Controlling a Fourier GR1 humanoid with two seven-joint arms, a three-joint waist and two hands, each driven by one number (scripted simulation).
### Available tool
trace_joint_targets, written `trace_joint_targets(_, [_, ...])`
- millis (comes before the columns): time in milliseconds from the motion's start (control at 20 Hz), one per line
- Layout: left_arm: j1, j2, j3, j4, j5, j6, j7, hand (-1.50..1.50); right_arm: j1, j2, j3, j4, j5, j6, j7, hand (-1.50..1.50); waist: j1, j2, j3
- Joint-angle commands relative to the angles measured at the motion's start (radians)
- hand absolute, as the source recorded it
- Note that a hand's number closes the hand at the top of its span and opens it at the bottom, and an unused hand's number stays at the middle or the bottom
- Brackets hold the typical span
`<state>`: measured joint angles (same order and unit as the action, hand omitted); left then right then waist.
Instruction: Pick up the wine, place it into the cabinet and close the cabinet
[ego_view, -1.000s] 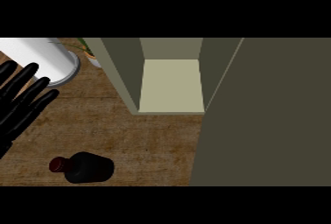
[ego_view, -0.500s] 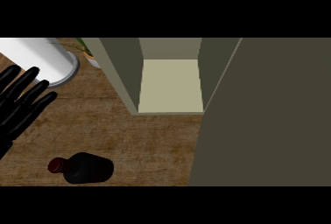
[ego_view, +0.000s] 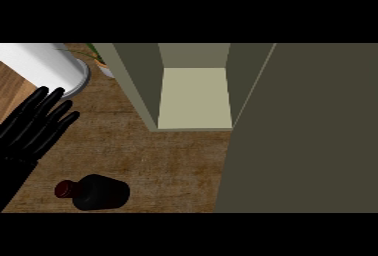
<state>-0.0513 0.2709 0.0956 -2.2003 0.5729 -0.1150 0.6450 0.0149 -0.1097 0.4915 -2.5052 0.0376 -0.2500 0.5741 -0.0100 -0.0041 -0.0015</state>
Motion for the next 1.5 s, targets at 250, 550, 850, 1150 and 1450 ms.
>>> trace_joint_targets(250, [0.098, -0.067, -0.056, 0.088, -0.121, -0.089, -0.143, -1.5, 0.031, -0.054, 0.069, -0.187, 0.135, -0.05, 0.065, -1.5, -0.002, -0.002, 0.0])
trace_joint_targets(550, [0.134, -0.051, 0.006, 0.239, -0.147, -0.185, -0.266, -1.5, -0.013, -0.08, 0.064, -0.219, 0.141, -0.093, 0.138, -1.5, -0.004, -0.001, -0.001])
trace_joint_targets(850, [0.217, -0.046, 0.06, 0.358, -0.194, -0.295, -0.448, -1.5, -0.05, -0.093, 0.075, -0.165, 0.138, -0.117, 0.105, -1.5, 0.001, 0.0, -0.001])
trace_joint_targets(1150, [0.235, -0.082, 0.025, 0.451, -0.287, -0.318, -0.539, -1.5, -0.034, -0.123, 0.132, -0.156, 0.16, -0.129, 0.063, -1.5, -0.003, 0.0, 0.0])
trace_joint_targets(1450, [0.281, -0.052, 0.052, 0.573, -0.321, -0.405, -0.65, -1.5, -0.035, -0.15, 0.124, -0.162, 0.148, -0.157, 0.062, -1.5, 0.0, 0.0, 0.0])
